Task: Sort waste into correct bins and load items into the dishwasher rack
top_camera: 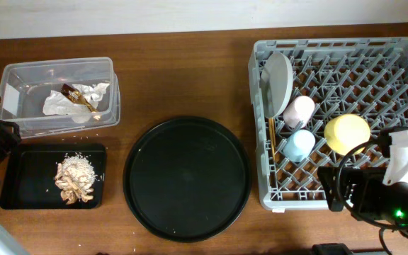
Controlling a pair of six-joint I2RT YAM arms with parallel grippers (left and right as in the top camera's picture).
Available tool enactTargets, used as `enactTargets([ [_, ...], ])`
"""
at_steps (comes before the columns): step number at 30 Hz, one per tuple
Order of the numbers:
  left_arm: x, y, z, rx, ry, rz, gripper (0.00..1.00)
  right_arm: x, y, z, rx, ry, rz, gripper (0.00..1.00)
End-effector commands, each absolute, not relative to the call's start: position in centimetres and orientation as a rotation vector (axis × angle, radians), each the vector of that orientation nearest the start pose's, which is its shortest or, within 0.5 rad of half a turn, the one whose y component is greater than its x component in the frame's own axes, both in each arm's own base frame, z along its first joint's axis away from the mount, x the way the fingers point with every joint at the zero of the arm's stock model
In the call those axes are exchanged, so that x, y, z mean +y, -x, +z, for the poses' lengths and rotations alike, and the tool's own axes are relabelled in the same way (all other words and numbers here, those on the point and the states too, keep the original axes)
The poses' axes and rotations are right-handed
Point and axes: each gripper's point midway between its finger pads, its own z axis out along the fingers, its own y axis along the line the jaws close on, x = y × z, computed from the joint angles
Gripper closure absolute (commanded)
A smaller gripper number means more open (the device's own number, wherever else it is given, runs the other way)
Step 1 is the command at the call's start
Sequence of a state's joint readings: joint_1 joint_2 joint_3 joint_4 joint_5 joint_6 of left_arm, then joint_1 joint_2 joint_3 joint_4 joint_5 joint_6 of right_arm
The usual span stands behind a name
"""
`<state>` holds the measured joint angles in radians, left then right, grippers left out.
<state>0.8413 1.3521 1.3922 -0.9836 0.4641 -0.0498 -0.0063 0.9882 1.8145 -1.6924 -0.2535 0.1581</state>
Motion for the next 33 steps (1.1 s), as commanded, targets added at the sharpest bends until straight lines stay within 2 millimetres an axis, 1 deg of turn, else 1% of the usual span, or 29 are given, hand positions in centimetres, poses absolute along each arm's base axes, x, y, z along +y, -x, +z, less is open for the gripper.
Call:
enactTargets([
  [1, 20.1, -28.3, 26.0, 2.218, 0.866, -0.229, 0.01, 3.6, -15.4, 36.6, 2.456, -0.099, 0.33, 0.01],
  [3, 20.1, -28.3, 26.0, 2.218, 0.866, -0.229, 0.01, 3.6, -15.8, 35.2, 2.473, -0.021, 0.302, 0.02],
  [4, 20.1, -28.3, 26.0, 2.218, 0.866, -0.229, 0.01, 3.6, -16.0, 34.9, 2.457, -0.006, 0.296, 0.01],
  [5, 20.1, -28.3, 26.0, 2.218, 0.866, -0.229, 0.01, 3.7, -16.6, 34.5, 2.402, 0.034, 0.287, 0.02],
  [7, 20.1, -28.3, 26.0, 2.218, 0.866, -0.229, 0.01, 3.7, -17.6, 33.2, 2.286, 0.049, 0.278, 0.01],
  [8, 20.1, -28.3, 26.0, 2.218, 0.866, -0.229, 0.01, 4.0, -18.3, 31.6, 2.198, 0.07, 0.29, 0.01],
  [9, 20.1, -28.3, 26.0, 2.218, 0.867, -0.229, 0.01, 4.3, -18.6, 30.6, 2.148, 0.086, 0.301, 0.02],
  [10, 20.1, -28.3, 26.0, 2.218, 0.866, -0.229, 0.01, 4.8, -18.8, 27.7, 2.093, 0.112, 0.326, 0.01],
  [12, 20.1, -28.3, 26.0, 2.218, 0.866, -0.229, 0.01, 5.6, -18.2, 23.3, 2.112, 0.141, 0.367, 0.01],
  [13, 20.1, -28.3, 26.0, 2.218, 0.866, -0.229, 0.01, 5.3, -18.7, 22.5, 2.071, 0.14, 0.342, 0.01],
  [17, 20.1, -28.3, 26.0, 2.218, 0.866, -0.229, 0.01, 5.1, -21.3, 21.8, 1.84, 0.18, 0.282, 0.01],
  [19, 20.1, -28.3, 26.0, 2.218, 0.866, -0.229, 0.01, 5.1, -22.4, 20.7, 1.782, 0.184, 0.276, 0.01],
  [22, 20.1, -28.3, 26.0, 2.218, 0.867, -0.229, 0.01, 5.0, -23.9, 19.7, 1.678, 0.185, 0.257, 0.01],
  [26, 20.1, -28.3, 26.0, 2.218, 0.866, -0.229, 0.01, 4.4, -24.3, 18.4, 1.637, 0.147, 0.229, 0.01],
  [29, 20.1, -28.3, 26.0, 2.218, 0.866, -0.229, 0.01, 2.8, -24.3, 17.4, 1.62, -0.025, 0.253, 0.01],
  [30, 20.1, -28.3, 26.0, 2.218, 0.866, -0.229, 0.01, 2.3, -24.4, 16.7, 1.62, -0.081, 0.259, 0.01],
  [31, 20.1, -28.3, 26.0, 2.218, 0.866, -0.229, 0.01, 2.1, -24.5, 16.0, 1.637, -0.103, 0.257, 0.01],
  [32, 20.1, -28.3, 26.0, 2.218, 0.866, -0.229, 0.01, 1.7, -24.5, 15.7, 1.643, -0.116, 0.234, 0.01],
  [33, 20.1, -28.3, 26.0, 2.218, 0.867, -0.229, 0.01, 1.6, -24.6, 15.7, 1.644, -0.079, 0.194, 0.01],
])
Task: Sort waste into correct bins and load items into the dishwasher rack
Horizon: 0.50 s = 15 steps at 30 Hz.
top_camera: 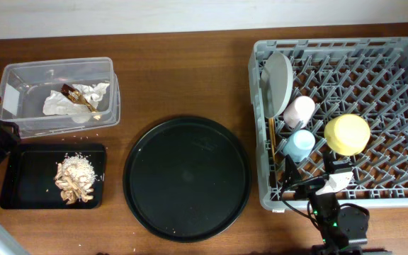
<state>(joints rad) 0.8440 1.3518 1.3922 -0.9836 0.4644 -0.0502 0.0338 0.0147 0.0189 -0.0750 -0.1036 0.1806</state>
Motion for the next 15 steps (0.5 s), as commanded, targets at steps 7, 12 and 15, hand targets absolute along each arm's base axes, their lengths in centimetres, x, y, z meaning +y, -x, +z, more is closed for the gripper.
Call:
enactTargets([
  [7, 20.15, -28.28, 25.98, 2.218, 0.866, -0.229, 0.01, 1.51, -24.56, 15.64, 1.644, 0.091, 0.024, 0.01],
  [12, 20.14, -28.28, 25.98, 2.218, 0.866, -0.229, 0.01, 1.7, -24.55, 15.72, 1.64, 0.099, 0.034, 0.01],
  [15, 20.15, -28.28, 25.98, 2.218, 0.866, -0.229, 0.01, 1.7, -24.55, 15.72, 1.64, 0.099, 0.034, 0.01],
])
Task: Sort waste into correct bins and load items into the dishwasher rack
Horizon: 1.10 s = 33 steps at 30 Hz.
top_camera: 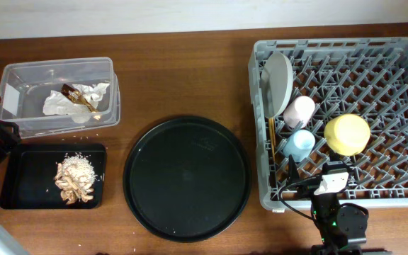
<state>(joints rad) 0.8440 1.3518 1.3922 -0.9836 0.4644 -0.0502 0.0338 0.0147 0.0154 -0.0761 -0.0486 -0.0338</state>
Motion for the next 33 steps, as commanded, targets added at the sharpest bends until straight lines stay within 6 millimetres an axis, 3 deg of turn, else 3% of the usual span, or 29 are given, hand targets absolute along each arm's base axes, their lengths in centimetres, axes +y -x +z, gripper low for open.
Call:
enactTargets([
  [1, 20.1, -28.3, 26.0, 2.218, 0.866, -0.229, 0.01, 1.7, -24.5, 15.7, 1.64, 0.099, 0.034, 0.01],
  [16, 20.3, -28.2, 25.9, 2.221, 0.872, -0.22, 0.01, 1.7, -24.5, 15.7, 1.64, 0.099, 0.034, 0.01],
  [18, 21.0, -27.3, 25.6, 2.24, 0.911, -0.135, 0.01, 1.7, -24.5, 15.7, 1.64, 0.099, 0.034, 0.02],
  [20, 19.9, -26.2, 25.5, 2.272, 0.935, -0.132, 0.01, 1.7, -24.5, 15.7, 1.64, 0.099, 0.034, 0.01],
  [24, 14.9, -27.5, 26.9, 2.317, 0.738, -0.123, 0.01, 1.7, -24.5, 15.7, 1.64, 0.099, 0.034, 0.01],
  [26, 8.9, -30.4, 27.4, 2.32, 0.431, -0.071, 0.01, 1.7, -24.5, 15.7, 1.64, 0.099, 0.034, 0.01],
  [28, 5.3, -31.0, 27.6, 2.289, 0.275, -0.051, 0.01, 1.7, -24.5, 15.7, 1.64, 0.099, 0.034, 0.01],
  [30, 1.6, -30.1, 27.1, 2.243, 0.126, -0.02, 0.01, 1.7, -24.5, 15.7, 1.64, 0.099, 0.034, 0.01],
  [33, -0.6, -26.2, 24.7, 2.208, 0.03, -0.007, 0.01, 1.7, -24.5, 15.7, 1.64, 0.099, 0.034, 0.01],
])
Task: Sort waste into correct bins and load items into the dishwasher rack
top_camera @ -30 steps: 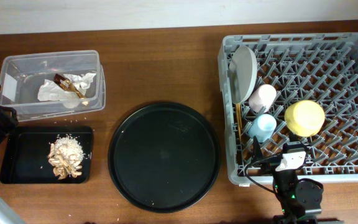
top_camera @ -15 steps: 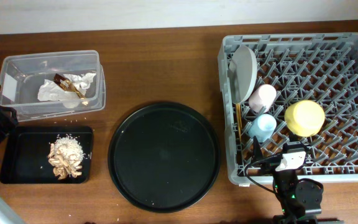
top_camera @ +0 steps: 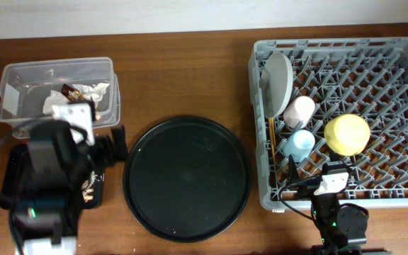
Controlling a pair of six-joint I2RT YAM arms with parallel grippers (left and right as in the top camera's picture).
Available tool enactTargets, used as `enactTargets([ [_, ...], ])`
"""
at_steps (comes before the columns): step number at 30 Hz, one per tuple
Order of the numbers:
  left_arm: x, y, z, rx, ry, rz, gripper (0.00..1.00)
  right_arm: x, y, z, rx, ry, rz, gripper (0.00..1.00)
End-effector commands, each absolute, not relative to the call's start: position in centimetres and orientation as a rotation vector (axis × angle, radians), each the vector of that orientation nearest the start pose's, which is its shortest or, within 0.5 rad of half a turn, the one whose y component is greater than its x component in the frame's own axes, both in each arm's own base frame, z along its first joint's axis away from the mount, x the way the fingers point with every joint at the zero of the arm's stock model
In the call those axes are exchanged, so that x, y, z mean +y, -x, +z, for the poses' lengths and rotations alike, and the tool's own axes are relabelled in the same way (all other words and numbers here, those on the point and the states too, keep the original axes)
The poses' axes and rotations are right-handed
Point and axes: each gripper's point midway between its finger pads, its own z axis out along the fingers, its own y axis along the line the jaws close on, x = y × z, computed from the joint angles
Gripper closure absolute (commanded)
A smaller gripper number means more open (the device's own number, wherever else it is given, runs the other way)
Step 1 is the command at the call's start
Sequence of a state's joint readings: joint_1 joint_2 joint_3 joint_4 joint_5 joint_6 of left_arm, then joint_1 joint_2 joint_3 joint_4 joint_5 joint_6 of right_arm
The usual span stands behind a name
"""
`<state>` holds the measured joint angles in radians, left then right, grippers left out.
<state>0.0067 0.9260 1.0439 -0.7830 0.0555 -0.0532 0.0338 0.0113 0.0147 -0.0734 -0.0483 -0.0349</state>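
Note:
My left arm now hangs over the black rectangular tray and hides most of the food scraps on it. Its gripper sits at the tray's right edge, its dark fingers apparently apart with nothing between them. The clear bin behind it holds crumpled wrappers. The grey dishwasher rack carries a grey plate, a white cup, a blue cup and a yellow cup. My right gripper rests at the rack's front left corner; its opening is unclear.
A large round black tray lies bare in the middle of the wooden table. A wooden utensil stands in the rack beside the plate. The rack's right half has free slots.
My left arm has come from the table's far left edge to above the black rectangular tray, covering the food scraps. The right arm and everything in the rack have not moved.
At first my right arm was at the rack's front right, near the yellow cup, and my left arm lay at the far left edge. Then the right arm stood at the rack's front left corner and stayed there. Now the left arm is over the scrap tray.

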Motion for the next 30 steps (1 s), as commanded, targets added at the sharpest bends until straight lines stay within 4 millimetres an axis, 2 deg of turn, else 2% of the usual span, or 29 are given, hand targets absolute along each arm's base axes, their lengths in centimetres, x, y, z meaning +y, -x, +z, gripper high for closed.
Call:
enactTargets([
  [1, -0.7, -25.4, 24.4, 2.194, 0.022, -0.012, 0.01, 1.7, -24.5, 15.7, 1.64, 0.099, 0.034, 0.01],
  [3, -0.8, -23.5, 24.6, 2.132, 0.018, -0.025, 0.01, 1.7, -24.5, 15.7, 1.64, 0.099, 0.034, 0.01],
  [6, -1.1, -22.6, 24.6, 2.069, -0.055, -0.012, 0.01, 1.7, -24.5, 15.7, 1.64, 0.099, 0.034, 0.01],
  [8, -1.3, -22.7, 24.4, 1.949, -0.125, 0.024, 0.01, 1.7, -24.5, 15.7, 1.64, 0.099, 0.034, 0.01],
  [11, -1.6, -23.1, 24.5, 1.795, -0.122, 0.007, 0.01, 1.7, -24.5, 15.7, 1.64, 0.099, 0.034, 0.01],
  [20, -2.3, -24.3, 22.7, 1.453, -0.126, -0.023, 0.01, 1.7, -24.5, 15.7, 1.64, 0.099, 0.034, 0.01],
  [23, -2.3, -24.2, 21.7, 1.398, -0.122, -0.023, 0.01, 1.7, -24.5, 15.7, 1.64, 0.099, 0.034, 0.01],
  [27, -2.2, -24.3, 21.3, 1.414, -0.129, -0.007, 0.01, 1.7, -24.5, 15.7, 1.641, 0.099, 0.034, 0.01],
  [30, -2.2, -24.0, 22.7, 1.353, -0.127, -0.008, 0.01, 1.7, -24.5, 15.7, 1.64, 0.099, 0.034, 0.01],
])
